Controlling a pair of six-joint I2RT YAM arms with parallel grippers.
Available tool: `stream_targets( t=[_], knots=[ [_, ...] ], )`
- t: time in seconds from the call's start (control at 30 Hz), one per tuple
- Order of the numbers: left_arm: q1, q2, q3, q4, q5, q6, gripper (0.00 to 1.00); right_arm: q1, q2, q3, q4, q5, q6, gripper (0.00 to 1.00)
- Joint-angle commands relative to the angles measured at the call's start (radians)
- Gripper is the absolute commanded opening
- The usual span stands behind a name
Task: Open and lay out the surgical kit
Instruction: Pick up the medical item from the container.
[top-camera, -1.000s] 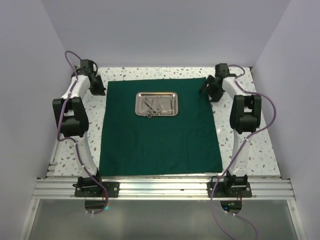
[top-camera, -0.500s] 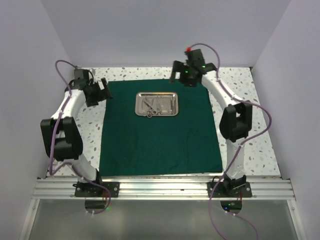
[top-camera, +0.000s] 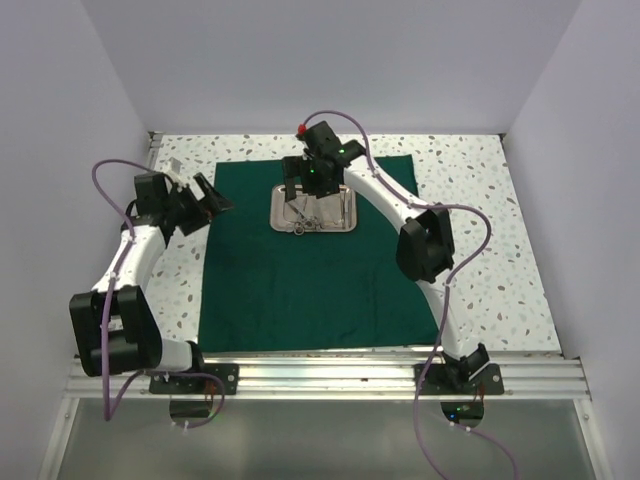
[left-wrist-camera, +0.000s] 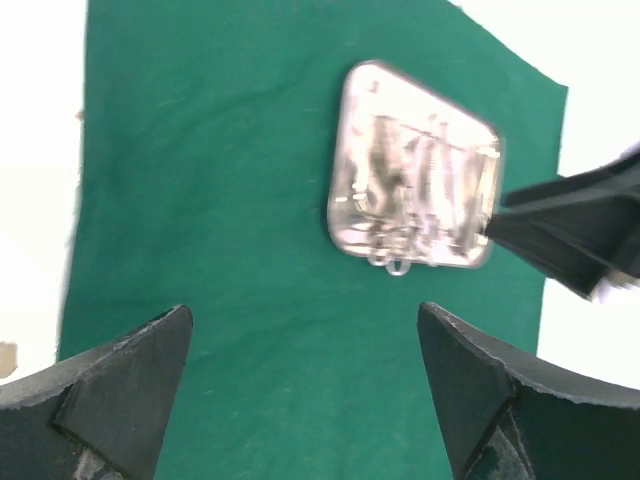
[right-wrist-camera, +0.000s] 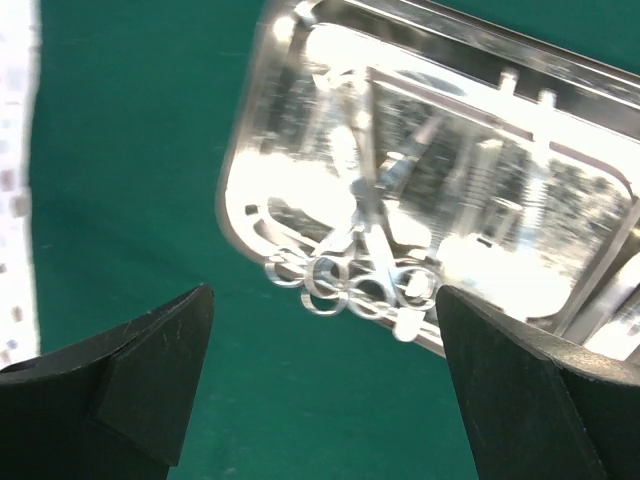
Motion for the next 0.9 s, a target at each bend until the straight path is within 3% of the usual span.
stream_targets(
  t=[0.0, 0.07, 0.1, 0.2, 0.33, 0.77, 0.87],
  knots=[
    [-0.010, 0.020, 0.006, 0.006, 0.132, -0.016, 0.97, -0.009, -0.029, -0.032, 0.001, 0.067, -0.016, 0.96],
    [-0.041, -0.019, 0.027, -0.027, 0.023, 0.013, 0.97, -0.009, -0.018, -0.031, 0.007, 0.081, -0.025, 0.96],
    [-0.056, -0.065, 0.032, -0.048, -0.065, 0.041, 0.97, -0.010, -0.010, -0.028, 0.009, 0.086, -0.027, 0.93],
    [-0.055, -0.097, 0.078, -0.143, -0.147, 0.076, 0.94, -0.007, 0.028, -0.014, 0.015, 0.080, -0.033, 0.83],
    [-0.056, -0.117, 0.081, -0.188, -0.161, 0.090, 0.88, -0.003, 0.068, 0.004, 0.009, 0.081, -0.033, 0.66],
    [-0.070, -0.137, 0.058, -0.240, -0.196, 0.118, 0.83, 0.031, 0.171, 0.064, 0.009, 0.090, -0.040, 0.51],
    [-0.079, -0.136, 0.064, -0.251, -0.210, 0.128, 0.82, 0.033, 0.183, 0.070, 0.010, 0.095, -0.031, 0.38]
  ],
)
